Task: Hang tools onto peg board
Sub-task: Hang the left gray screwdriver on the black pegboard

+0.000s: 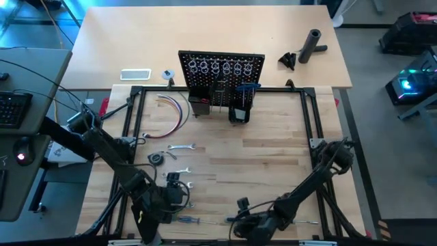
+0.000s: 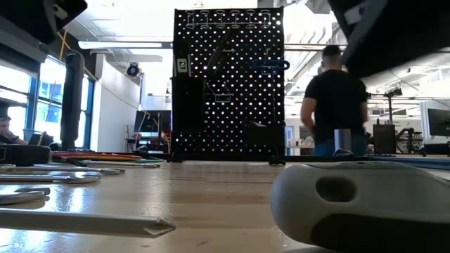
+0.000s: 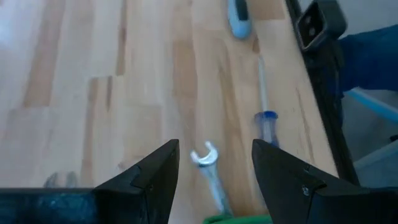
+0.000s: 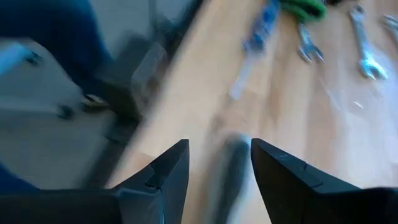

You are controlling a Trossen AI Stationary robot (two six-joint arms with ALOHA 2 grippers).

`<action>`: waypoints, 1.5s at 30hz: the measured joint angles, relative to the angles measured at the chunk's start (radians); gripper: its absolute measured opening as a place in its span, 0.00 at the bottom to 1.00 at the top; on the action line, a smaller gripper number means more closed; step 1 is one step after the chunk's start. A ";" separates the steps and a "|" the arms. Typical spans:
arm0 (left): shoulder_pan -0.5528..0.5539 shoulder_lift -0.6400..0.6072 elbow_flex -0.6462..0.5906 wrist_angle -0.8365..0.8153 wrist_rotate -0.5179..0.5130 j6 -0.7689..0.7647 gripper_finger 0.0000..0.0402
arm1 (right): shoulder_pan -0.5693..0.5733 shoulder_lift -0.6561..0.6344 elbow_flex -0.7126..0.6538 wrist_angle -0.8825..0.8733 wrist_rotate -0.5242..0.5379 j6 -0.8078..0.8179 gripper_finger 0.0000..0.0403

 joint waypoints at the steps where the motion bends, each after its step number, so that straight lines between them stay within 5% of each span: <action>1: -0.001 0.010 0.000 0.019 0.000 0.000 0.49 | 0.002 0.013 0.017 -0.036 0.022 0.001 0.42; 27: 0.050 0.074 0.001 0.113 0.002 0.104 0.49 | -0.052 0.069 0.005 -0.119 0.077 0.154 0.42; 45: 0.066 0.074 0.001 0.112 0.003 0.106 0.49 | -0.139 0.066 0.006 -0.172 -0.056 0.241 0.42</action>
